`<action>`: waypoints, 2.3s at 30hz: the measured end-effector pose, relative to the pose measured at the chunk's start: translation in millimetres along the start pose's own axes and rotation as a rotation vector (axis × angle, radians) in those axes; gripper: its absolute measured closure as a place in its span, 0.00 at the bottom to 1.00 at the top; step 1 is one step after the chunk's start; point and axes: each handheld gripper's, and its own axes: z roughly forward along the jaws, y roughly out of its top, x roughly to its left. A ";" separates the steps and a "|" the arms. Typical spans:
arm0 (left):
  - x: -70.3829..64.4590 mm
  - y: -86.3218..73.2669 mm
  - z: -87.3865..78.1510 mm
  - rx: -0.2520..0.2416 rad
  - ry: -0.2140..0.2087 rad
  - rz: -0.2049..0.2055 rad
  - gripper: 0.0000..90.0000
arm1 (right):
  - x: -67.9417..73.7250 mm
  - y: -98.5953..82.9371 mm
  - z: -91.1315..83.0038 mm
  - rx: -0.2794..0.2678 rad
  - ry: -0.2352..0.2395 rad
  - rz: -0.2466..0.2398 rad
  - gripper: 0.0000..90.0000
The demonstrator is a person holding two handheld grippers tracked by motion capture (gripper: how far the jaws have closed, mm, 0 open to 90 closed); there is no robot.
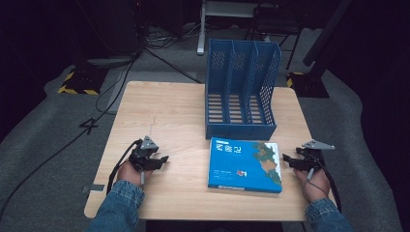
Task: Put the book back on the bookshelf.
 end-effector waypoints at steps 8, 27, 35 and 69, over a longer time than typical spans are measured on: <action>-15.0 17.1 -4.2 -0.025 -0.040 0.017 0.45 | 3.0 0.0 -5.7 0.017 0.008 0.003 0.44; -61.3 72.5 31.4 -0.003 -0.275 -0.050 0.40 | 46.3 -1.0 -43.1 -0.013 0.038 -0.117 0.41; -75.2 80.6 59.1 0.061 -0.354 -0.069 0.38 | 51.9 -6.0 -57.0 -0.056 0.021 -0.117 0.41; -101.7 88.1 58.2 0.085 -0.545 -0.023 0.53 | 100.5 -2.8 -58.5 -0.075 0.111 -0.257 0.43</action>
